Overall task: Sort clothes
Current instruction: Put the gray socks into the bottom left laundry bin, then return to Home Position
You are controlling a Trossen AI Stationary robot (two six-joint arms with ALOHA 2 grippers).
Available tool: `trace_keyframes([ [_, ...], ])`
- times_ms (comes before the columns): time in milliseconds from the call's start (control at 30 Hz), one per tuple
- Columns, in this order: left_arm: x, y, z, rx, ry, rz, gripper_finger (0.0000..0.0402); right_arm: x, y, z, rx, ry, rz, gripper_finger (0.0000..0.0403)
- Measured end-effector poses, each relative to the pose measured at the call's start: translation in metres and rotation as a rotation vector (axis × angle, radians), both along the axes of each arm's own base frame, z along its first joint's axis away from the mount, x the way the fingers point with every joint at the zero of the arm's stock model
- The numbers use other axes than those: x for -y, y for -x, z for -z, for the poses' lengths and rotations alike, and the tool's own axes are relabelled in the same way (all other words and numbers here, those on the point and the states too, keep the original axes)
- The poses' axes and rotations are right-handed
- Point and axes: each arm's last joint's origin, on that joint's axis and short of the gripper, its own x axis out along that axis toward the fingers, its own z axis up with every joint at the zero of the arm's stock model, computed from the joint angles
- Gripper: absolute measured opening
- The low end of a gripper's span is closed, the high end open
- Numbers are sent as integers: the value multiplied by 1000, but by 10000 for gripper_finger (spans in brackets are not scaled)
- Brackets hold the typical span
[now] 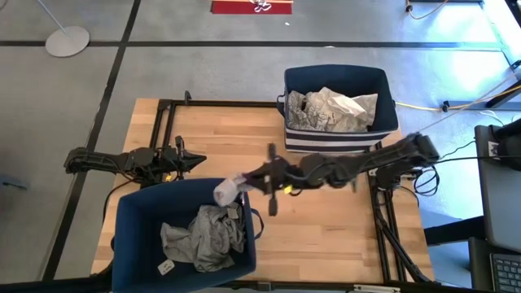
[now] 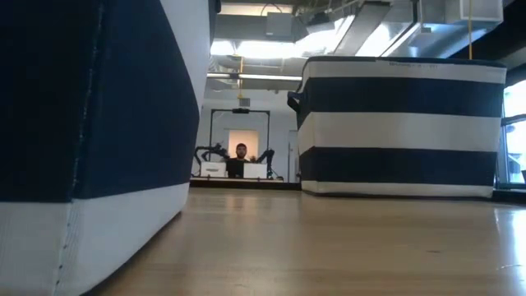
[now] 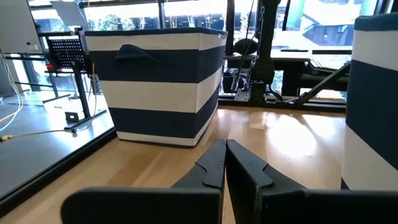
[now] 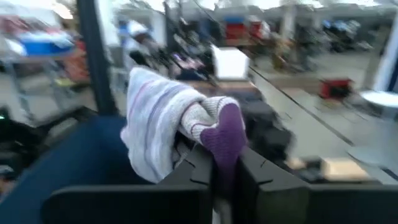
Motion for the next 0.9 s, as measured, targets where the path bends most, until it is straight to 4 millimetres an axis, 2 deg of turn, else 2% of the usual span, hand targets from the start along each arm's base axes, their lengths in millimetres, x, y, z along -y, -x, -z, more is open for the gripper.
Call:
trace_keyframes([
  [233, 0, 0, 0, 0, 0, 0, 3, -7, -41, 47, 30, -9, -72, 49],
  [333, 0, 0, 0, 0, 0, 0, 3, -10, -52, 64, -3, -34, -92, 74],
  [400, 0, 0, 0, -1, 0, 0, 3, -11, -56, 67, -35, -26, -97, 100],
  [567, 0, 0, 0, -1, 0, 0, 3, -9, -57, 55, -153, 54, -31, 182],
  [667, 0, 0, 0, -1, 2, 0, 3, -8, -54, 36, -242, 101, 10, 220],
  [800, 0, 0, 0, 3, 18, 1, 3, -4, -44, 5, -396, 128, 50, 249],
  [900, 0, 0, 0, 3, 18, 1, 3, -3, -34, -5, -502, 91, 60, 253],
])
